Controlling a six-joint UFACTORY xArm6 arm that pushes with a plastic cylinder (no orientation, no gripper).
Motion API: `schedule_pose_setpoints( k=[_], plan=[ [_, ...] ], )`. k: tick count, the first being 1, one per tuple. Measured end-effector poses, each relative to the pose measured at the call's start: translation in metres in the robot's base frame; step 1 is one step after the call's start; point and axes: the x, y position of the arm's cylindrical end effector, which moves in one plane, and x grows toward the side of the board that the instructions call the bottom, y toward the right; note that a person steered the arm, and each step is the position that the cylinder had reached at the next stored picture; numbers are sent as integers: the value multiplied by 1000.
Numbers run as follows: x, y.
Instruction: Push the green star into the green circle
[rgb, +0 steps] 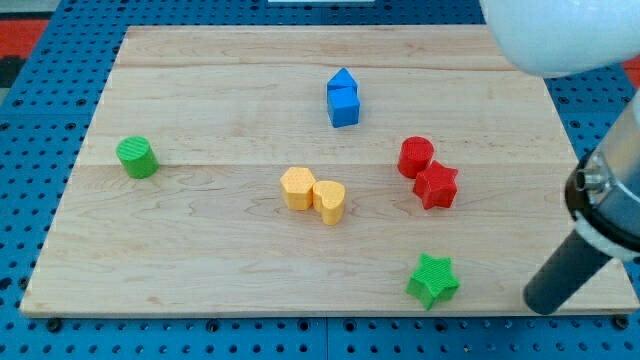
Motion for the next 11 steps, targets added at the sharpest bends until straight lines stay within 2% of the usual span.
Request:
schedule_pose_setpoints(
  k=[1,2,3,4,5,6,7,8,9,10,11],
  plan=[
    [-2,-59],
    [3,-69],
    [-36,-138],
    [-63,-160],
    [-63,-169],
    [-68,-267],
    [-63,-309],
    [-41,-211],
    [-82,-188],
    [-108,-274],
    [-100,-338]
  ],
)
